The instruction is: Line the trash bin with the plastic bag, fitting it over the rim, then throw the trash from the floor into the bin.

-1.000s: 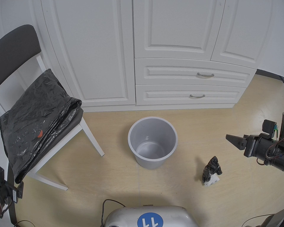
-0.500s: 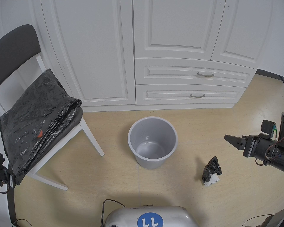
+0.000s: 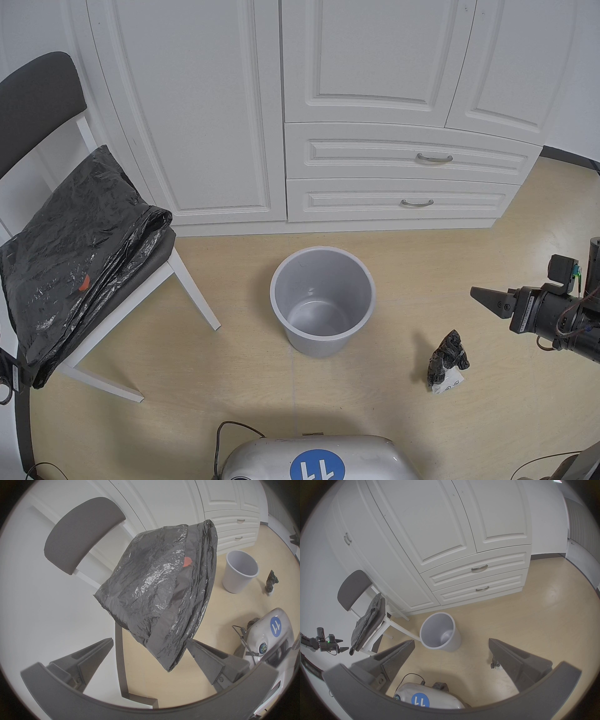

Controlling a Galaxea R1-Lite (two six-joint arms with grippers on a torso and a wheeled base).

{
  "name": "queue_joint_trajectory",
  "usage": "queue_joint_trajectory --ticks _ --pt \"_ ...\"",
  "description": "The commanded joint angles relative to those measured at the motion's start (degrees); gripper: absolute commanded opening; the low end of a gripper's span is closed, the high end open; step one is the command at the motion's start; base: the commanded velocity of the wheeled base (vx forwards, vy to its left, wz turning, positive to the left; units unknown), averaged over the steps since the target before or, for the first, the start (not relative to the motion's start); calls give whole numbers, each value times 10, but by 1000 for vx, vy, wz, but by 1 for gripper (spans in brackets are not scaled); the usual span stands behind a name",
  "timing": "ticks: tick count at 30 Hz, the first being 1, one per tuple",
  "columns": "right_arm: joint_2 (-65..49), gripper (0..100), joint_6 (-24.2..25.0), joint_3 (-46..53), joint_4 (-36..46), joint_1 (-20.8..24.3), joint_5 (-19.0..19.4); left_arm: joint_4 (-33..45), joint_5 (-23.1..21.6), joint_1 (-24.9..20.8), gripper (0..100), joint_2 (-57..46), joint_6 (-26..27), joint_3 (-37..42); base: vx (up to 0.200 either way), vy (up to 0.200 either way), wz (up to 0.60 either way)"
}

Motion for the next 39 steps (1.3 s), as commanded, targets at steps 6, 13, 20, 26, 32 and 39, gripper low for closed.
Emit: queue_joint_trajectory --ticks 6,13,20,26,32,39 --pt "-4 100 -1 1 0 0 5 1 1 -1 100 -8 17 17 0 0 0" --pt "4 100 -1 0 0 0 8 -1 57 -2 100 5 29 20 0 0 0" --pt "4 100 -1 -1 0 0 9 -4 85 -13 100 24 35 27 0 0 0" --pt "5 100 -1 -1 0 0 9 -5 97 -14 100 24 37 28 0 0 0" --pt "5 100 -1 -1 0 0 9 -28 102 -14 100 38 36 31 0 0 0" --pt "2 100 -1 3 0 0 9 -123 123 -14 100 88 38 65 0 0 0"
